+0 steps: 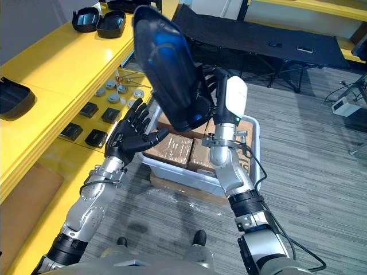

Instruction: Walk over and take three plastic housings, then place them on the shelf

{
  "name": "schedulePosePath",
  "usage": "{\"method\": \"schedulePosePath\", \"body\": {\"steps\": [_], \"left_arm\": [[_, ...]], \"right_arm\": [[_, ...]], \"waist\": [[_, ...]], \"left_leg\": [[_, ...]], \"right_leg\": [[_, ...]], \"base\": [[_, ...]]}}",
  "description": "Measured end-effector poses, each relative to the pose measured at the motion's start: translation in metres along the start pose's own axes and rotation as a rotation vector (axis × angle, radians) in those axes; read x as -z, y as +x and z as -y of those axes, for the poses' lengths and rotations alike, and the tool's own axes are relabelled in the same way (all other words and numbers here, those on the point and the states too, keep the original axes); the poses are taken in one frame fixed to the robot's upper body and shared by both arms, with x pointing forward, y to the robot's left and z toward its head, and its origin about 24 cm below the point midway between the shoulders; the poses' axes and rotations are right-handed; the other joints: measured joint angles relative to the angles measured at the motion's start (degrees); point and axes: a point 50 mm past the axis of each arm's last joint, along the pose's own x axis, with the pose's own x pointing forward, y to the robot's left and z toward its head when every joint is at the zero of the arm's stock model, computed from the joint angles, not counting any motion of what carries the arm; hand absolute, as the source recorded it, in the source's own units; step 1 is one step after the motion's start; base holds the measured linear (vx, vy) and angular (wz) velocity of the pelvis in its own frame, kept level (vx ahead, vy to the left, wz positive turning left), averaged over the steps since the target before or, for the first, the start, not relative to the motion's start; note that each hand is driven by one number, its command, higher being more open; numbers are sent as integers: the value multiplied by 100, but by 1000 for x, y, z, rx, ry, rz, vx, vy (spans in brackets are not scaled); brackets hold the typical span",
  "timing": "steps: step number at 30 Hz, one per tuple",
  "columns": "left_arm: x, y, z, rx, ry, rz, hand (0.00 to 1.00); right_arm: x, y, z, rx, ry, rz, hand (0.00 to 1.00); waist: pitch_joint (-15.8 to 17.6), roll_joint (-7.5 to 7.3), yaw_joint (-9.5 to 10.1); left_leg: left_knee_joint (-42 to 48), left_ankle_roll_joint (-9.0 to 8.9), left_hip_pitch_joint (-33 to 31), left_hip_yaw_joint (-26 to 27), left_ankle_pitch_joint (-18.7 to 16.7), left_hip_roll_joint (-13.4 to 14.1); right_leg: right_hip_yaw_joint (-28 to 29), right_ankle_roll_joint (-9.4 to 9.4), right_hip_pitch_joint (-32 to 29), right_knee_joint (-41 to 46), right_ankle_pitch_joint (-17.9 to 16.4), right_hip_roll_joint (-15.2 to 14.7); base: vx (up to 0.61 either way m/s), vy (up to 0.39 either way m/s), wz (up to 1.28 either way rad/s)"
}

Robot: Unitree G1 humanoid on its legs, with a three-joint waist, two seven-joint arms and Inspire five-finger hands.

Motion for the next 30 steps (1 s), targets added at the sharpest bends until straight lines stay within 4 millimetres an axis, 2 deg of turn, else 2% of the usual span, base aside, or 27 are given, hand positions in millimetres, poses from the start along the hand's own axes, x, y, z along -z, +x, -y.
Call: {"method": "schedulePosePath", "body": {"steps": [4, 9, 15, 16, 20, 27, 30], "left_arm": [[-1, 2, 2, -25, -17, 11, 100], [4, 4, -6, -164, -43, 5, 100], [-2, 5, -18, -280, -192, 61, 100], [-4, 5, -20, -288, -256, 74, 0], [-1, 10, -22, -286, -346, 61, 0], [10, 12, -17, -229, -373, 20, 0], [10, 15, -27, -256, -364, 13, 0]], "right_arm": [[-7, -6, -11, -30, 43, 10, 0], [-9, -23, -28, -117, 76, -12, 0], [-10, -36, -40, -196, 97, -27, 0], [-12, -38, -42, -203, 108, -28, 0], [-16, -41, -47, -212, 136, -35, 0], [-14, -52, -54, -229, 174, -82, 0], [-18, -58, -57, -234, 199, -51, 0]], "waist": [[-54, 1, 5], [-196, 9, 5], [-204, 13, -2], [-209, 20, -9], [-253, 19, -10], [-372, 6, -32], [-373, 6, -72]], "left_leg": [[0, 0, 9, 7, 0, -3], [-3, 3, 22, -10, -2, -5], [-2, 2, 54, -8, -2, -4], [-2, 1, 64, 0, -2, -3], [-4, 1, 71, 13, -2, -3], [-5, -4, 92, 47, -7, -4], [-4, -4, 110, 60, -8, -3]], "right_leg": [[6, 2, 5, 0, 3, -2], [-10, 2, 35, -1, 3, -3], [-13, 1, 59, -3, 3, -1], [-10, 1, 60, -3, 3, -1], [-2, -5, 53, -3, 7, -1], [20, -6, 48, -3, 7, -1], [32, -7, 55, -4, 7, 0]], "base": [[0, 0, 0], [0, 0, 0], [-5, 3, 0], [-14, 9, -3], [0, 0, 0], [0, 0, 0], [0, 0, 0]]}}
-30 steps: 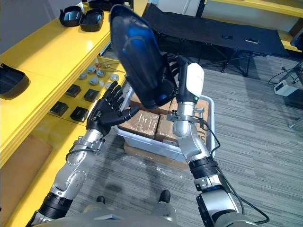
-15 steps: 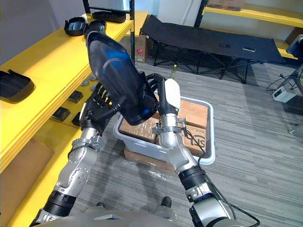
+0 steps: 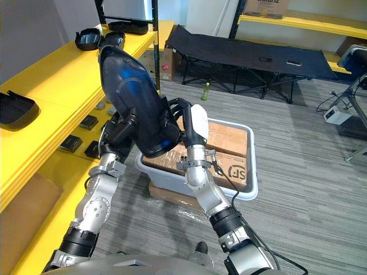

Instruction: Walk over and take three plastic housings, then place them on the shelf

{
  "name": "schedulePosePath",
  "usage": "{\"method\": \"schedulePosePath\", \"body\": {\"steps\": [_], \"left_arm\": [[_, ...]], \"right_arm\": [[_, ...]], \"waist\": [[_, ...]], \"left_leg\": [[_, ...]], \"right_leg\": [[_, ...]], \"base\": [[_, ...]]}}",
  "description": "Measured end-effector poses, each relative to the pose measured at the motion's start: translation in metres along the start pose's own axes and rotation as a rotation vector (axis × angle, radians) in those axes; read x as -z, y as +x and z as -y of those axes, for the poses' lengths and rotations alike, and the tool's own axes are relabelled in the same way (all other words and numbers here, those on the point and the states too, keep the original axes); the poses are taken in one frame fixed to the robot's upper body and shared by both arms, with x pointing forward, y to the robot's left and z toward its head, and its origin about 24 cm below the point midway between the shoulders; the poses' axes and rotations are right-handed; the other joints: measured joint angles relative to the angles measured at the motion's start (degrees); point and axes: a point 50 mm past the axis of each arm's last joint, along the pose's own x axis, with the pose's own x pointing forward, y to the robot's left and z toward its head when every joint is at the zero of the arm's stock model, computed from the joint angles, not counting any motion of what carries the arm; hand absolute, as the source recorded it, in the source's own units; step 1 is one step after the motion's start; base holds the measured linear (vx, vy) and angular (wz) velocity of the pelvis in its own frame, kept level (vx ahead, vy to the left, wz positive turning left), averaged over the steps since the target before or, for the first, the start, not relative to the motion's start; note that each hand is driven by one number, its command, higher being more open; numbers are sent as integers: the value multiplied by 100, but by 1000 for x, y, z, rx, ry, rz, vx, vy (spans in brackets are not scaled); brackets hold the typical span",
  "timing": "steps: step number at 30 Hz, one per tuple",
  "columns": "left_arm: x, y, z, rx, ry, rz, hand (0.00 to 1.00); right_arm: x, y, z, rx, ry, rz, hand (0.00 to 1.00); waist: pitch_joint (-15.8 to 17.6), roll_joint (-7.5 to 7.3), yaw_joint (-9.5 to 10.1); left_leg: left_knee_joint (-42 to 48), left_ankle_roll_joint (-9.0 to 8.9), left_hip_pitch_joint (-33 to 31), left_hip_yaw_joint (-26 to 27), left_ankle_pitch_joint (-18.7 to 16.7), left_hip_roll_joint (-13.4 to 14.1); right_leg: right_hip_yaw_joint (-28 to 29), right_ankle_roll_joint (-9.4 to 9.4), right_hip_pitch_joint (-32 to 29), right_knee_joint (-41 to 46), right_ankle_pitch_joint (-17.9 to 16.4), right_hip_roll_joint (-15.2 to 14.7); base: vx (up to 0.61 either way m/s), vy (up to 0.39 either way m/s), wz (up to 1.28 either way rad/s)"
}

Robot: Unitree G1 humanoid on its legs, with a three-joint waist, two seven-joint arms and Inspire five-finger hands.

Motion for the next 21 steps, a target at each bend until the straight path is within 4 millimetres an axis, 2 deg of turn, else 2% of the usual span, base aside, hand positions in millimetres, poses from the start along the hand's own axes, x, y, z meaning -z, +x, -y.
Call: {"method": "schedulePosePath", "body": {"steps": [6, 12, 13, 21], "left_arm": [[-2, 1, -3, 46, 58, -23, 0], [-5, 2, -3, 66, 65, -20, 0], [-4, 2, -3, 68, 65, -21, 0], [1, 0, 6, 105, 100, -15, 0]], "right_arm": [[-1, -6, 0, 18, 28, 12, 0], [-1, -7, 0, 19, 38, 21, 0], [-1, -7, 0, 20, 41, 21, 100], [-8, -13, -10, -27, 85, 34, 100]], "waist": [[-6, -4, 7], [-10, 0, -103], [-14, 6, -107], [-33, 9, -93]], "left_leg": [[4, -5, 25, 69, -21, 0], [97, 2, 19, 142, -109, 3], [128, 3, 18, 160, -139, 3], [302, 20, -57, 135, -248, 5]], "right_leg": [[59, -12, -31, -3, -7, 0], [126, -13, -55, -4, -7, -1], [144, -12, -57, -4, -7, -2], [136, -12, -38, -4, -6, -14]], "base": [[-5, 7, -4], [0, 20, -7], [7, 19, -8], [1, 3, 0]]}}
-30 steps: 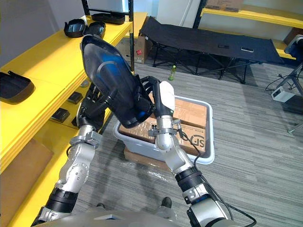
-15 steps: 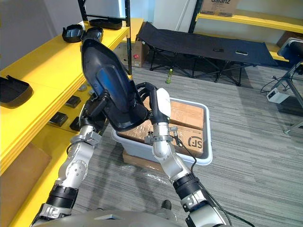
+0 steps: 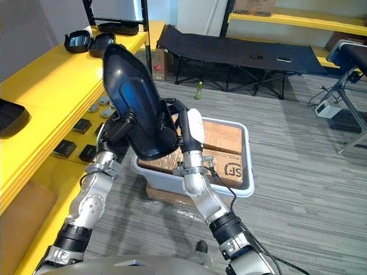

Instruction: Walk over and take three plastic housings, then place them on the shelf

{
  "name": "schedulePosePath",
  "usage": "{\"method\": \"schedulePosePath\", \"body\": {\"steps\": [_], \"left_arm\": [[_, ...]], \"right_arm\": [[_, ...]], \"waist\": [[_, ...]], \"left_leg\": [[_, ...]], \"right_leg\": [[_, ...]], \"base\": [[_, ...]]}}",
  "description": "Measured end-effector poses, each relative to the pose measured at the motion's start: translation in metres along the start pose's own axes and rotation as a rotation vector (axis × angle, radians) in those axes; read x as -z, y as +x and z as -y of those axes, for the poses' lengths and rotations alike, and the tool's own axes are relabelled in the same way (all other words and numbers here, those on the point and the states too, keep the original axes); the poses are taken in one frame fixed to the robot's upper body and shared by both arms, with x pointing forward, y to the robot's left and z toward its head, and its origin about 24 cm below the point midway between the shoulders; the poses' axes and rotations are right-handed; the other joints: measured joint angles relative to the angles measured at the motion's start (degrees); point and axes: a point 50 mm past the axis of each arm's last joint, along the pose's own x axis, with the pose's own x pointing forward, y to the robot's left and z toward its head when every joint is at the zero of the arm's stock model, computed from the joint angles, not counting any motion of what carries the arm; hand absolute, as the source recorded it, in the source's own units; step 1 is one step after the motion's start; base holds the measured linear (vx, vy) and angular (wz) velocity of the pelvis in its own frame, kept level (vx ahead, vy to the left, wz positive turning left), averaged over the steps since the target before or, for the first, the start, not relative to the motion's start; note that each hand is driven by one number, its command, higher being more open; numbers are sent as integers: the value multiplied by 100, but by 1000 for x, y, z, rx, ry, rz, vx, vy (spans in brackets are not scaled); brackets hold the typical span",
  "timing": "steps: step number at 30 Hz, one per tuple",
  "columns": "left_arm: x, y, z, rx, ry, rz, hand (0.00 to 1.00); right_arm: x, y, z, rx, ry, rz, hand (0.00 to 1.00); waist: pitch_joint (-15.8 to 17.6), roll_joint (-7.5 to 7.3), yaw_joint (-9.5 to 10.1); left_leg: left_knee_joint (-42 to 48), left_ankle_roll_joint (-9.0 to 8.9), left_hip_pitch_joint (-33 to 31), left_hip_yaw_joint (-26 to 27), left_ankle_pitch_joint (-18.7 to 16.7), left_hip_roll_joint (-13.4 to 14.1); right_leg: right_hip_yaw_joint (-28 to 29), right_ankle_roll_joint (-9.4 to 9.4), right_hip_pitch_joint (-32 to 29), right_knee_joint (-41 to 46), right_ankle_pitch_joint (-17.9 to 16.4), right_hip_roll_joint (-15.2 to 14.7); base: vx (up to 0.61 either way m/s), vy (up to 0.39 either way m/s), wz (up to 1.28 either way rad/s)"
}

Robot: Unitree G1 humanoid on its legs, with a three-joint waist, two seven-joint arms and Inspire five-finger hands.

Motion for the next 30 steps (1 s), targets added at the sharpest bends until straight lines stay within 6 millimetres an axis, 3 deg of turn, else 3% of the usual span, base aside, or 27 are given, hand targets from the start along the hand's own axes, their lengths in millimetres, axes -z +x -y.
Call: {"method": "schedulePosePath", "body": {"steps": [7, 11, 16, 18, 24, 30], "left_arm": [[-10, -10, -1, -102, 241, 105, 0], [-10, -20, -4, -246, 442, 173, 0], [-18, -23, -7, -416, 606, 291, 0], [-21, -24, -8, -468, 643, 328, 0], [-48, -35, -37, -781, 635, 463, 0], [-50, -49, -49, -880, 602, 507, 0]], "right_arm": [[-9, 0, 5, 47, 70, -8, 100], [-5, 3, 10, 111, 137, -92, 100], [-1, -8, 2, 125, 204, -185, 100], [1, -12, 1, 131, 223, -209, 100], [28, -38, 11, 178, 396, -420, 100], [43, -62, 18, 205, 557, -518, 100]], "waist": [[-23, 38, -10], [-46, 78, 5], [-46, 77, 4], [-46, 77, 7], [-45, 74, 3], [-42, 65, -9]], "left_leg": [[11, 6, 0, -4, -10, 0], [11, 5, 0, -12, -11, 1], [6, 5, 12, -19, -12, 1], [3, 4, 16, -19, -12, 1], [-6, -4, 21, -13, -19, 6], [-10, -8, 22, 10, -36, 10]], "right_leg": [[-1, 0, 3, 0, -1, 2], [-6, 0, 11, 0, -2, 4], [-12, -3, 29, 0, -7, 5], [-13, -6, 34, 0, -10, 5], [-12, -21, 30, 0, -23, 10], [-2, -28, 15, 0, -30, 12]], "base": [[0, 0, 0], [0, 0, 0], [0, 0, 0], [0, 0, 0], [0, 0, 0], [0, 0, 0]]}}
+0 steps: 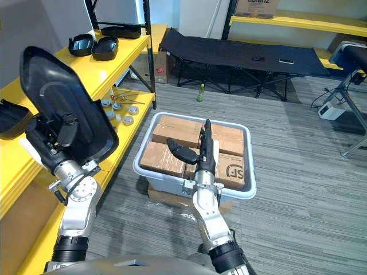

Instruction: Walk over and take three plastic housings, then place them on the shelf

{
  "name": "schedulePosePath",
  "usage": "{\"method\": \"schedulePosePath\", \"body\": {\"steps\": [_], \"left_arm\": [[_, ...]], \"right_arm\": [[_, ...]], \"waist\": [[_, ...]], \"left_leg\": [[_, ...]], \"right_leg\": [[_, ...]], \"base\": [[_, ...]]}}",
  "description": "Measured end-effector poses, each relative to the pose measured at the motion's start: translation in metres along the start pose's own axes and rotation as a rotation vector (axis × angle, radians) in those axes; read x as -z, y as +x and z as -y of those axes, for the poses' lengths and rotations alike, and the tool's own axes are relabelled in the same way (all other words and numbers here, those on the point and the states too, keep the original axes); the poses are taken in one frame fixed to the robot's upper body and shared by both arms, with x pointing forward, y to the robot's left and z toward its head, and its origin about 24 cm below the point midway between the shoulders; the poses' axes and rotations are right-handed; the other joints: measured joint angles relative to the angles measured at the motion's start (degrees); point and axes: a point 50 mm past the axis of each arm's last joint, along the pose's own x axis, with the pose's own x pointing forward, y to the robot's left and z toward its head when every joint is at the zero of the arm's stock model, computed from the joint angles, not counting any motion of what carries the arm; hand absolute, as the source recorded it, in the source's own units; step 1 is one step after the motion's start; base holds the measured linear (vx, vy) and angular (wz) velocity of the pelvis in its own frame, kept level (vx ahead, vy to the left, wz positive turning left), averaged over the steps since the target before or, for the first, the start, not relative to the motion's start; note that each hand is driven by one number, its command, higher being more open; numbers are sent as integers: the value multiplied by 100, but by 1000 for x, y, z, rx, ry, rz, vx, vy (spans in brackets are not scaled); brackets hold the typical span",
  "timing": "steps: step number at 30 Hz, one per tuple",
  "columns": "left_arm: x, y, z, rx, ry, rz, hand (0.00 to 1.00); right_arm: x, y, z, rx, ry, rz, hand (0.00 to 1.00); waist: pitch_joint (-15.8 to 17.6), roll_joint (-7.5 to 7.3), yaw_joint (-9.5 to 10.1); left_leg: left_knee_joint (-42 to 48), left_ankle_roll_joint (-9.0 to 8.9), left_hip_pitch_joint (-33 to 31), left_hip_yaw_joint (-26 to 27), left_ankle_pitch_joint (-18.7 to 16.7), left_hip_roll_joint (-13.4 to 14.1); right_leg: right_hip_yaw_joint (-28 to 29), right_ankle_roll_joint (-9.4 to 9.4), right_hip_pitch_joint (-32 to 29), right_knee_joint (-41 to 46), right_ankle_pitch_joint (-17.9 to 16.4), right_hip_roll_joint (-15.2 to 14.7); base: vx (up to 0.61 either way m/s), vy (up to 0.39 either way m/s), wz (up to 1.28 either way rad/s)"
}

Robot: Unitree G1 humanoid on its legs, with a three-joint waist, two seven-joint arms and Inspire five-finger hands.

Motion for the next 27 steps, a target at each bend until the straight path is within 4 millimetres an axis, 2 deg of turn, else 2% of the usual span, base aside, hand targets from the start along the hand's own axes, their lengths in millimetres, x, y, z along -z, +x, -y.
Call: {"method": "schedulePosePath", "body": {"steps": [4, 9, 12, 13, 14, 16, 20, 23, 27], "left_arm": [[-2, -5, -14, -26, -100, -2, 0], [-29, -6, -40, -31, -232, 103, 0], [-55, -6, -57, -16, -369, 213, 0], [-59, -6, -60, -16, -380, 232, 0], [-66, -4, -68, -15, -402, 277, 0], [-72, -3, -78, -19, -394, 319, 0], [-70, -6, -100, -34, -377, 304, 0], [-64, -9, -113, -64, -373, 254, 0], [-60, -13, -123, -83, -329, 237, 0]], "right_arm": [[8, -6, 15, -24, 1, -35, 100], [9, -9, 21, -74, 37, -35, 100], [2, -9, 11, -132, 53, 3, 100], [1, -9, 7, -145, 56, 10, 100], [-2, -9, -2, -188, 61, 22, 100], [-6, -6, -12, -233, 62, 40, 100], [-14, 3, -32, -281, -19, 96, 100], [-18, 9, -33, -262, -21, 112, 100], [-18, 10, -30, -254, -22, 111, 100]], "waist": [[10, -31, -4], [31, -66, 16], [45, -73, 198], [45, -74, 233], [52, -79, 382], [59, -81, 498], [77, -103, 820], [73, -121, 969], [76, -118, 976]], "left_leg": [[-2, -7, -6, 13, -11, 5], [15, -9, -70, -83, -19, 17], [29, 4, -175, -437, 6, 14], [39, 5, -196, -511, 9, 11], [53, 19, -244, -672, 18, 0], [92, 28, -323, -853, 24, -20], [90, 40, -448, -1256, 74, -93], [86, 28, -474, -1360, 91, -104], [155, 5, -483, -1356, 60, -102]], "right_leg": [[3, -2, -15, -1, -10, 3], [-89, -7, 14, -1, -38, 9], [-441, 17, 188, 0, -99, 6], [-517, 20, 231, -1, -111, 5], [-678, 34, 309, -1, -144, 0], [-854, 50, 381, -1, -170, -10], [-1256, 87, 549, -2, -255, -38], [-1356, 93, 604, -1, -300, -36], [-1351, 89, 613, 1, -308, -33]], "base": [[0, 0, 0], [0, 0, 10], [7, 0, 49], [3, 0, 62], [0, 1, 51], [-5, 5, 54], [-13, 14, 52], [1, 21, 21], [11, 21, -2]]}}
